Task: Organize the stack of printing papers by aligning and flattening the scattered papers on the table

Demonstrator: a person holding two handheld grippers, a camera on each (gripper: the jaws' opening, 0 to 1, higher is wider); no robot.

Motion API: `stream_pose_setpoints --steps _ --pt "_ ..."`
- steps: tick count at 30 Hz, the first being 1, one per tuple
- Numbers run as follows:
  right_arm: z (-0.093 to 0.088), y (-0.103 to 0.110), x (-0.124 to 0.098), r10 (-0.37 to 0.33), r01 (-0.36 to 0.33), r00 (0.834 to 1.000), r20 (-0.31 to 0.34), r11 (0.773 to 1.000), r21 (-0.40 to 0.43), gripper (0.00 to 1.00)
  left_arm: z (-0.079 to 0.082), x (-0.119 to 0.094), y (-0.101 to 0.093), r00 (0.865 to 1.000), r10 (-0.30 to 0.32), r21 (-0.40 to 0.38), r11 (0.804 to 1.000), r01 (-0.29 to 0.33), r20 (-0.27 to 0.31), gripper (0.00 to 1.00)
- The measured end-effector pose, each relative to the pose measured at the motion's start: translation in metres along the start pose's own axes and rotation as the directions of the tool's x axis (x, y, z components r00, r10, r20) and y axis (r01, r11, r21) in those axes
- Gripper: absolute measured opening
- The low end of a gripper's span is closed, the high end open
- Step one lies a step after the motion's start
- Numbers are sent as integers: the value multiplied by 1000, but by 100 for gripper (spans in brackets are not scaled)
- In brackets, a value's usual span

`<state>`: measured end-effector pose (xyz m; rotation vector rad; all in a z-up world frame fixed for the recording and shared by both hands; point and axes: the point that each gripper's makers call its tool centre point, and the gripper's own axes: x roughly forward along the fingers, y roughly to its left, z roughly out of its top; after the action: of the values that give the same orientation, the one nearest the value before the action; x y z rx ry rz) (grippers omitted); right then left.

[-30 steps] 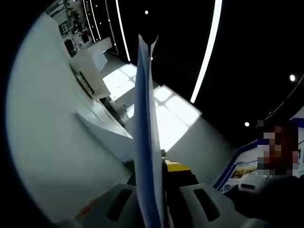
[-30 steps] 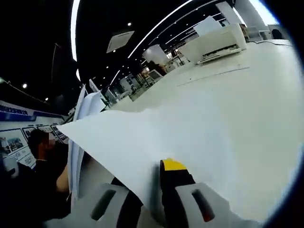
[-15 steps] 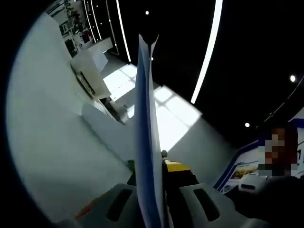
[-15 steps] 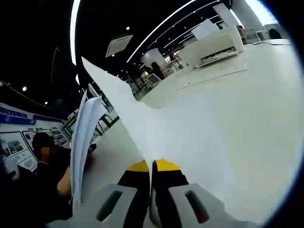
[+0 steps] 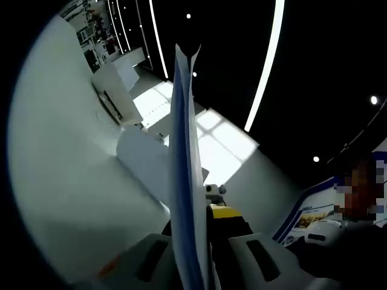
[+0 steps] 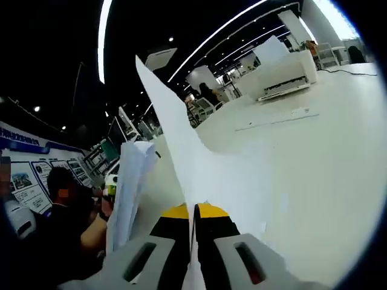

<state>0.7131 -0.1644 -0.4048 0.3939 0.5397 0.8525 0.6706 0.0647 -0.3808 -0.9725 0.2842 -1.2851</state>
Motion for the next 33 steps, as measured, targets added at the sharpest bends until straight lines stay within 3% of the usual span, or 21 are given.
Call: stream_pose_setpoints --steps 5,13,24,29,33 --pt "23 18 -14 -1 -2 1000 -26 994 -112 0 -1 0 0 1000 2 0 1000 -2 -1 6" --pt "63 43 -41 -2 -8 998 -63 988 -152 0 0 0 0 1000 3 3 1000 -3 -2 6" --pt "86 53 -58 -9 -4 998 -66 981 -192 0 -2 0 0 1000 3 6 1000 -3 -4 6" --pt "92 67 -66 15 -29 997 -73 981 -191 0 -2 0 1 1000 9 6 1000 -9 -5 6" --pt "111 84 -85 25 -38 998 -63 974 -223 0 -1 0 2 1000 9 6 1000 -9 -5 6"
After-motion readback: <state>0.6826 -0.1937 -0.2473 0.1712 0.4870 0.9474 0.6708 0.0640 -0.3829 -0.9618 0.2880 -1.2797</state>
